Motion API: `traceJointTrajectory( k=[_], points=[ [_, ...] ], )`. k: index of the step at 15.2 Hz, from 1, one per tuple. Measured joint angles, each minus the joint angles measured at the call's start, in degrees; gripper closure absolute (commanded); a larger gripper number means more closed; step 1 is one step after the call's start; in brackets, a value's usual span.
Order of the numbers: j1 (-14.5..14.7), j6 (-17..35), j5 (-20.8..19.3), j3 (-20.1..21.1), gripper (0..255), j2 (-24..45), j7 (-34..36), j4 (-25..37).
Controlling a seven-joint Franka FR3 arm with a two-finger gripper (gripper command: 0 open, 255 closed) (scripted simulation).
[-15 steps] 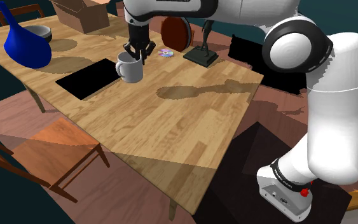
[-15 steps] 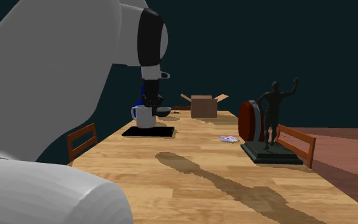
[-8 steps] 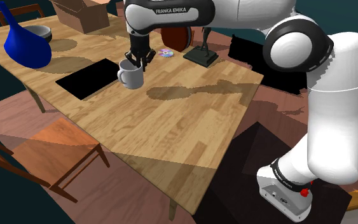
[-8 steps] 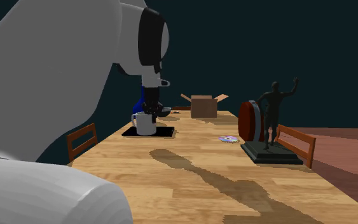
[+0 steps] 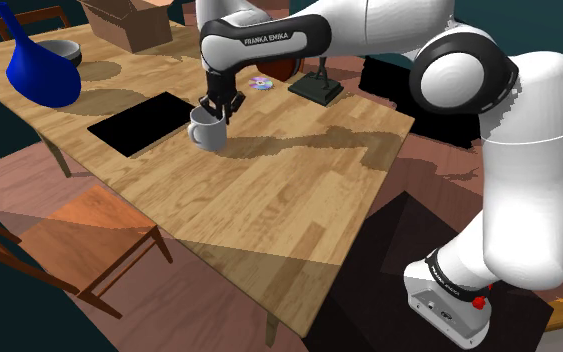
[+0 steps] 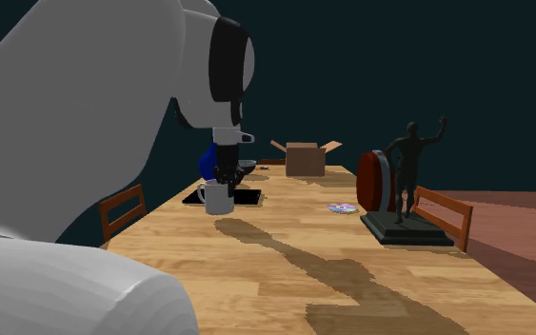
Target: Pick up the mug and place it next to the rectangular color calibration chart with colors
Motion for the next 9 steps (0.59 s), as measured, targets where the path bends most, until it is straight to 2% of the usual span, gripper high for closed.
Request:
traceJointTrajectory(
  k=[8,9],
  points=[
    [0.0,1.7,-0.2,-0.1,255,0.5,0.2,-1.2],
    [0.0,1.7,-0.2,-0.1,0,0.5,0.2,-1.2]
  ],
)
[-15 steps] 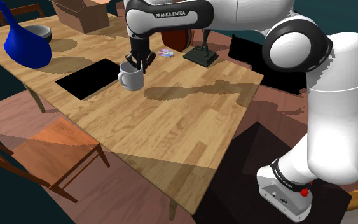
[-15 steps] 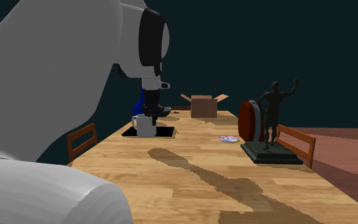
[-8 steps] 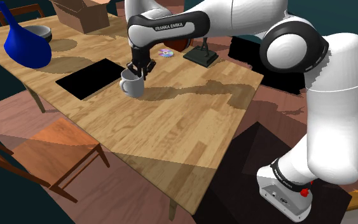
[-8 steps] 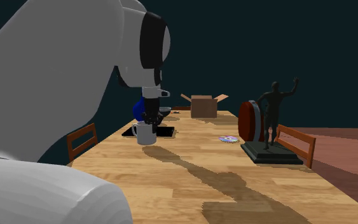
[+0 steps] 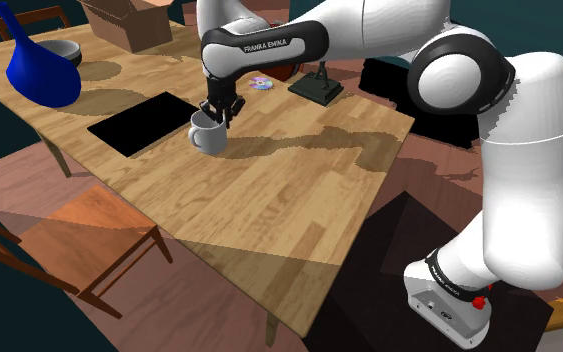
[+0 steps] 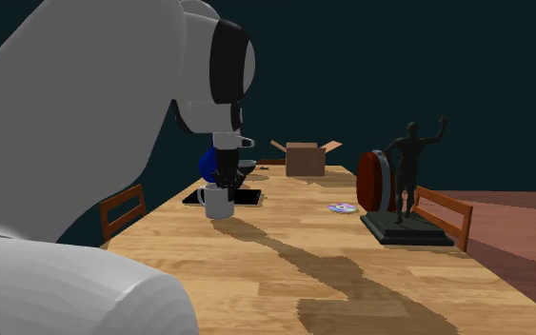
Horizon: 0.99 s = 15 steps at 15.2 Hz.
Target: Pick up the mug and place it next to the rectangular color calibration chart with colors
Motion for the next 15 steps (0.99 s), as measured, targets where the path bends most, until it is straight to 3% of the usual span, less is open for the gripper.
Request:
traceJointTrajectory(
  k=[6,11,15],
  points=[
    [0.0,0.0,0.0,0.0,0,0.0,0.0,0.0],
    [0.4,-5.5,0.3,0.3,0,-1.1,-0.2,4.5],
    [0.2,-6.1,0.5,0.3,0,-1.7,-0.4,4.5]
  ],
)
